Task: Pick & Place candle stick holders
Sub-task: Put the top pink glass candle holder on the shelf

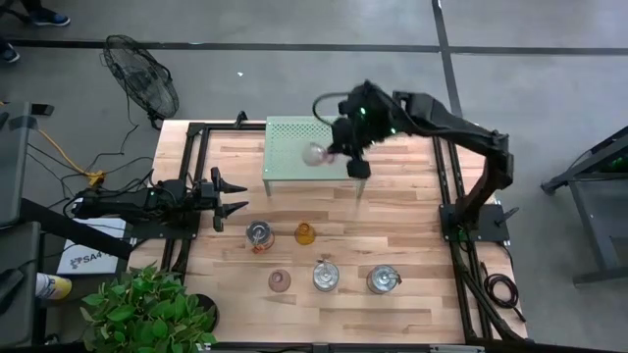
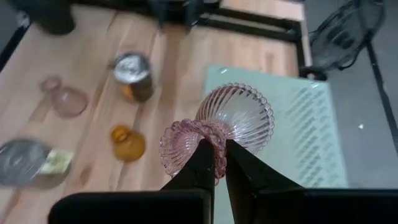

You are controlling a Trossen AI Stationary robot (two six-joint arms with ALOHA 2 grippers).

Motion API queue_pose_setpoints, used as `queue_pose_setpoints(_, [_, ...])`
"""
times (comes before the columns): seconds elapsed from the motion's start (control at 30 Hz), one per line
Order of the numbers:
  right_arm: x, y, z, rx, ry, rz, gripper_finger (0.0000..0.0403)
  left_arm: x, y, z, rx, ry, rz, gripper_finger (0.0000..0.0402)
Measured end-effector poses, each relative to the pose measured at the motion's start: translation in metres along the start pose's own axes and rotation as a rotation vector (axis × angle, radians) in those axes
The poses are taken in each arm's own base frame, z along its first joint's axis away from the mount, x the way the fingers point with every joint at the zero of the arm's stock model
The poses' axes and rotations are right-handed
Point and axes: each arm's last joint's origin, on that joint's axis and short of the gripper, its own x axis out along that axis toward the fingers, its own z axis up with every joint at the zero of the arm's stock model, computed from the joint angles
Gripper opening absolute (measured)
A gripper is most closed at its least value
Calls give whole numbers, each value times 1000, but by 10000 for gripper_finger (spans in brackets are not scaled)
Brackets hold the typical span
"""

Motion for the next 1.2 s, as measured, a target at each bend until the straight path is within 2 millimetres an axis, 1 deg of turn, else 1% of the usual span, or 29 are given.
queue_pose_setpoints(0.13, [7,-27,9,53,8,-32,10,0,0,0,0,0,0,189])
queue_pose_setpoints(0.27, [26,-56,12,121,41,-31,10,0,0,0,0,0,0,189])
queue_pose_setpoints(0.33, [38,-69,5,162,37,-45,10,0,0,0,0,0,0,189])
queue_pose_setpoints(0.4, [45,-80,-4,201,62,-50,10,0,0,0,0,0,1,189])
queue_pose_setpoints(0.47, [46,-92,-12,240,87,-56,10,0,0,0,0,1,-1,189])
queue_pose_setpoints(0.57, [50,-104,-23,282,124,-55,11,0,0,0,0,1,-1,189])
queue_pose_setpoints(0.63, [49,-109,-25,302,124,-58,11,0,0,0,0,1,0,189])
queue_pose_setpoints(0.77, [45,-111,-27,316,104,-17,10,0,0,0,0,1,-1,189])
queue_pose_setpoints(0.9, [44,-111,-30,336,107,32,11,0,0,0,0,1,0,189])
queue_pose_setpoints(1.03, [44,-109,-34,349,148,55,11,0,0,0,0,1,0,189])
queue_pose_setpoints(1.2, [52,-108,-40,356,176,71,12,0,0,0,0,1,0,189])
